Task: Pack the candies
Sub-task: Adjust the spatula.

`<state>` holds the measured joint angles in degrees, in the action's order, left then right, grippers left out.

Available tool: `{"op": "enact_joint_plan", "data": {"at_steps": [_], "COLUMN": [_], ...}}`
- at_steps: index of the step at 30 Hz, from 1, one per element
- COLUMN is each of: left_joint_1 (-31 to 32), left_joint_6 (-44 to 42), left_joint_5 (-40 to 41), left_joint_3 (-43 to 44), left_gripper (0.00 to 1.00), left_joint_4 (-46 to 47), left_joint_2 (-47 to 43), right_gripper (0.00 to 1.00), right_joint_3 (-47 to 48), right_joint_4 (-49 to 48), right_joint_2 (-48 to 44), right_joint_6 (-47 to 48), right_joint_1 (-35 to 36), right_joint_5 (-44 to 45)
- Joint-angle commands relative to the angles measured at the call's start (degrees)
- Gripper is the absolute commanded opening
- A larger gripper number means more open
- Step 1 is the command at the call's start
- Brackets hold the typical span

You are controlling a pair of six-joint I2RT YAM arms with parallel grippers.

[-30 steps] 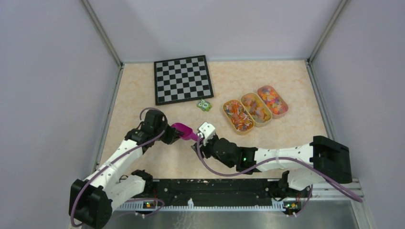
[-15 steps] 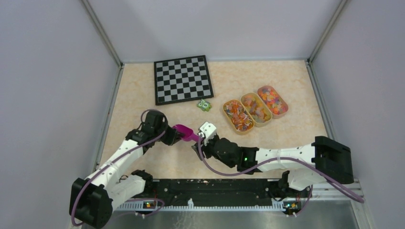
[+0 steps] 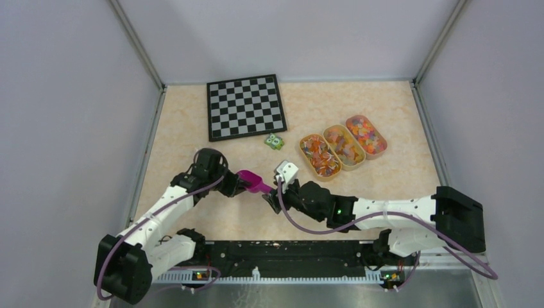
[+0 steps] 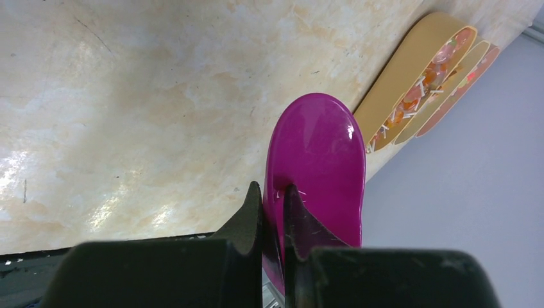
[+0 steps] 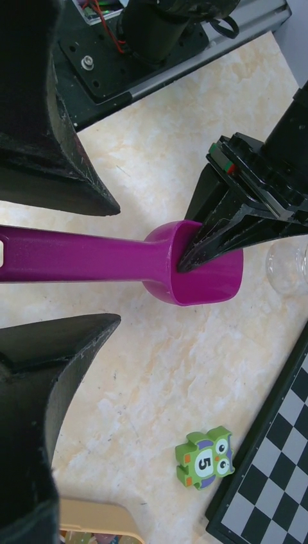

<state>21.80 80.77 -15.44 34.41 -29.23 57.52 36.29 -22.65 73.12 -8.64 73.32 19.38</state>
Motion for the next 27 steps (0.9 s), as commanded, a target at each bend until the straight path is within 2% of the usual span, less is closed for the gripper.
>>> {"op": "enact_joint_plan", "data": {"at_steps": [1,5,16,21,24,27], "left_joint_1": [1.14,1.13,1.05,0.96,0.85,0.87], "left_joint_6": [0.14,0.72,2.15,2.15,2.14,2.55], "left_joint_5": [-7.47,-7.27,-5.81,-5.72,-5.92,-6.00], "left_joint_3": [0.14,0.07,-0.65,-0.70,-0.53,-0.61], "left_gripper": [0.00,0.00,0.00,0.00,0.00,0.00], "left_joint_4": [1.62,1.66,1.97,1.68,1.63,1.66], "left_joint_2": [-0.14,-0.45,-1.17,-1.18,-1.56,-1.75], "right_gripper": [0.56,0.61,0.64,0.73,0.75,0.75], "right_joint_3": [1.16,1.81,0.82,0.19,-2.77,-2.38], "right_joint_4": [-4.32,-2.68,-3.59,0.59,-0.26,0.02], "right_joint_2": [1.54,3.03,2.08,-1.52,-5.87,-6.19], "right_joint_6": [0.13,0.40,-0.13,-1.56,-1.99,-1.74], "right_joint_1": [-0.55,-0.55,-0.50,-0.54,-0.53,-0.53], "right_joint_5": [-1.33,-1.61,-4.22,-4.80,-4.57,-4.46]}}
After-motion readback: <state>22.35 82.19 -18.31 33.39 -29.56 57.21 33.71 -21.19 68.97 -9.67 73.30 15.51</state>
